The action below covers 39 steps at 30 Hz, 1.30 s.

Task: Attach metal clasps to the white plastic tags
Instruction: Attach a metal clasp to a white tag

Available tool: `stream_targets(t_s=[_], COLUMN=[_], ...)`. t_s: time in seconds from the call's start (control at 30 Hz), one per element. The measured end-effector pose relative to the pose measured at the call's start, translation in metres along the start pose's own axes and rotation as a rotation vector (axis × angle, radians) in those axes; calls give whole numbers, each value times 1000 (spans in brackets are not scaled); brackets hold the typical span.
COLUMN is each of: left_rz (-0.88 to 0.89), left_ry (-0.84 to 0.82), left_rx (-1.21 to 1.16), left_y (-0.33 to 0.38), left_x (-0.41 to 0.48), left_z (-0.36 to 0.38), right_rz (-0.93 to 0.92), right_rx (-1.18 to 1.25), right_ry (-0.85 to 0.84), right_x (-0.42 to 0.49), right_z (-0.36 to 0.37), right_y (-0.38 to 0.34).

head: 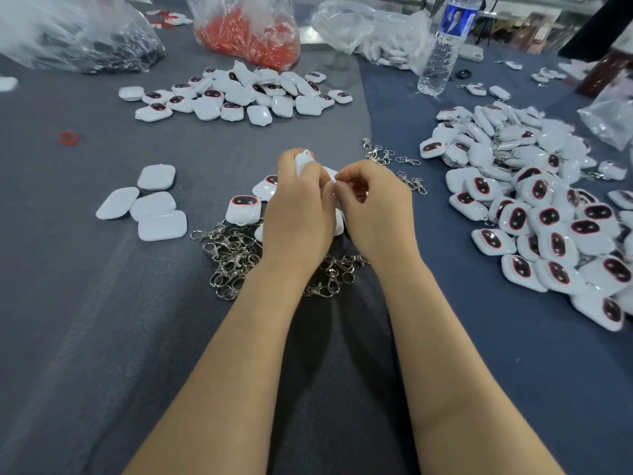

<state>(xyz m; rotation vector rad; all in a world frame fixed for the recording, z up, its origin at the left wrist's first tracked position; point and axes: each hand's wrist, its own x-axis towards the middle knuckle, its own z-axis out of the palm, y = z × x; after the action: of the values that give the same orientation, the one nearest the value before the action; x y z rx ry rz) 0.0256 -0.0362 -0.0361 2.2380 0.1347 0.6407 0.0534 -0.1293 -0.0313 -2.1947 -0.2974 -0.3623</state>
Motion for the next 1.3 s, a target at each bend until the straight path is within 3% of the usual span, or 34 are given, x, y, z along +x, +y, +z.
stream_targets(t_s=[0.37, 1.3], left_rz=[-35, -12], left_ry=[45, 33], left_rx=[-165, -158], left_y=[-3, 0], left_x=[4, 3], left_z=[0, -2], right_rz=[141, -40], right_rx=[231, 194], right_ry=[-31, 20], right_x=[6, -3], right_z=[-7, -1], right_y=[1, -8])
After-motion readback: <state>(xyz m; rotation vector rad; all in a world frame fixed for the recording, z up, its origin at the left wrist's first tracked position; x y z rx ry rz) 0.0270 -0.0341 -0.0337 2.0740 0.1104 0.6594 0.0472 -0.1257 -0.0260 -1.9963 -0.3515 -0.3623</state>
